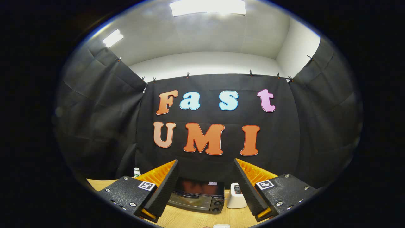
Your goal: Open the toaster oven, put the food inside, and close the toaster oven door.
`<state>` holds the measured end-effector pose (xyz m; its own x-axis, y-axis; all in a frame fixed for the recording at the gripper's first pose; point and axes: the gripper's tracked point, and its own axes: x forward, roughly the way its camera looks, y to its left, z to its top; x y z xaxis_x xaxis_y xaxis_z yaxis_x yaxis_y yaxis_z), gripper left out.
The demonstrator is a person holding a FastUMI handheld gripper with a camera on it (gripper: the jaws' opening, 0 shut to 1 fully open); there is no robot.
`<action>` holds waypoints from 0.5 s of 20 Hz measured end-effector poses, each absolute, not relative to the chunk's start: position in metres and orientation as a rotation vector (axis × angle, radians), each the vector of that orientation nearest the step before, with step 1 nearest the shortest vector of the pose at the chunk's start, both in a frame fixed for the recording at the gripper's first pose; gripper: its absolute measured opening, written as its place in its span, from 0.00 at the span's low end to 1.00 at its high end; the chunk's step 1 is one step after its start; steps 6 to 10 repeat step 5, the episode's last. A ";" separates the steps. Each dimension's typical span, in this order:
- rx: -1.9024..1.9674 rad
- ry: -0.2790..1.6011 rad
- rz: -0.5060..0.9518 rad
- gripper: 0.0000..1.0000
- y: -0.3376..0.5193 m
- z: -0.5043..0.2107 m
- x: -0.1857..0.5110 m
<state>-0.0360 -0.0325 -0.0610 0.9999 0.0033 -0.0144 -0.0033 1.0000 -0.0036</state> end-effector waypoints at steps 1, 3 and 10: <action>0.004 0.012 0.002 0.99 -0.032 -0.062 -0.036; 0.016 0.012 0.008 1.00 -0.031 -0.062 -0.036; 0.010 0.007 0.007 0.99 -0.031 -0.059 -0.034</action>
